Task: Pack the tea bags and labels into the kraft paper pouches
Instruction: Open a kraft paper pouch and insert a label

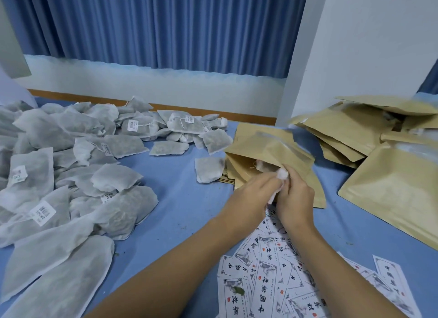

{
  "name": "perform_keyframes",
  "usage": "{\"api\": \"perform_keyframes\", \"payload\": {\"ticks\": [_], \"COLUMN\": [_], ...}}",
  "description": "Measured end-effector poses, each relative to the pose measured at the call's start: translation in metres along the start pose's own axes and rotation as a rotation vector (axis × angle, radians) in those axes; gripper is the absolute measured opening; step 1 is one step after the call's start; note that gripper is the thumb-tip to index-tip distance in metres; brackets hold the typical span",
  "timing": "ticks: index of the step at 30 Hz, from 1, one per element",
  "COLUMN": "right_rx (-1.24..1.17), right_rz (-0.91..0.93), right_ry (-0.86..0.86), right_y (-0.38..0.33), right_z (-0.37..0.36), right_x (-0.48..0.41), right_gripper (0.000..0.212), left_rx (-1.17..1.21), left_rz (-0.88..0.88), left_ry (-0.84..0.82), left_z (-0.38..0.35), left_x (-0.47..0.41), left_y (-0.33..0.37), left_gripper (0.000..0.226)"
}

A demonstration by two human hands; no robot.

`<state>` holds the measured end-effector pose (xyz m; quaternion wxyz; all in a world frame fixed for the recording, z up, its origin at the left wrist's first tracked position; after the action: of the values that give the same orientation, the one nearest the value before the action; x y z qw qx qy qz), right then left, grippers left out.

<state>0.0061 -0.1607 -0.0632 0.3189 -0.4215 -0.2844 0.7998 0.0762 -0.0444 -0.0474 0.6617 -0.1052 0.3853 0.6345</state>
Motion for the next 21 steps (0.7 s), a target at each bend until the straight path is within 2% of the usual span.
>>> {"api": "perform_keyframes", "payload": {"ticks": [3, 6, 9, 11, 12, 15, 18, 20, 21], "right_rx": [0.010, 0.017, 0.013, 0.005, -0.003, -0.028, -0.039, -0.032, -0.023], "right_rz": [0.006, 0.022, 0.054, 0.063, 0.067, 0.060, 0.023, 0.015, 0.011], "right_ry": [0.020, 0.019, -0.016, -0.050, -0.060, -0.062, -0.026, -0.015, -0.015], "right_y": [-0.005, -0.006, -0.007, -0.007, -0.007, -0.006, -0.002, -0.001, -0.001], "right_z": [0.000, -0.001, -0.001, -0.003, -0.003, -0.003, 0.000, 0.001, 0.001], "right_x": [0.001, 0.001, 0.003, 0.005, 0.005, 0.004, 0.002, 0.002, 0.001], "right_gripper": [0.035, 0.036, 0.038, 0.038, 0.038, 0.037, 0.037, 0.037, 0.037], "left_rx": [-0.076, -0.044, 0.213, 0.389, 0.452, 0.360, -0.082, -0.285, -0.348], "left_rz": [0.199, 0.486, 0.819, 1.004, 0.987, 0.680, 0.562, 0.433, 0.381], "left_ry": [-0.136, -0.175, -0.108, -0.037, -0.018, -0.096, -0.473, -0.575, -0.552], "left_z": [-0.018, -0.027, -0.030, -0.031, -0.030, -0.040, -0.056, -0.058, -0.057], "left_x": [-0.024, -0.059, -0.084, -0.089, -0.092, -0.103, -0.099, -0.088, -0.080], "left_y": [-0.020, -0.045, -0.072, -0.083, -0.085, -0.079, -0.069, -0.070, -0.068], "left_gripper": [0.048, 0.020, 0.007, 0.017, 0.014, 0.023, 0.023, 0.034, 0.040]}}
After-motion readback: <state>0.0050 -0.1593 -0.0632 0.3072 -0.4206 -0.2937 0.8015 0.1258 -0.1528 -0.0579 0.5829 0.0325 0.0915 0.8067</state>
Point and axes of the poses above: each hand's wrist, its own x-axis away from the middle knuckle, its own z-axis out of the back of the hand, y = z × x, the point moved 3 cm from there along -x, towards the middle knuckle, and after that the axes turned 4 degrees about -y, right-handed, at the moved point
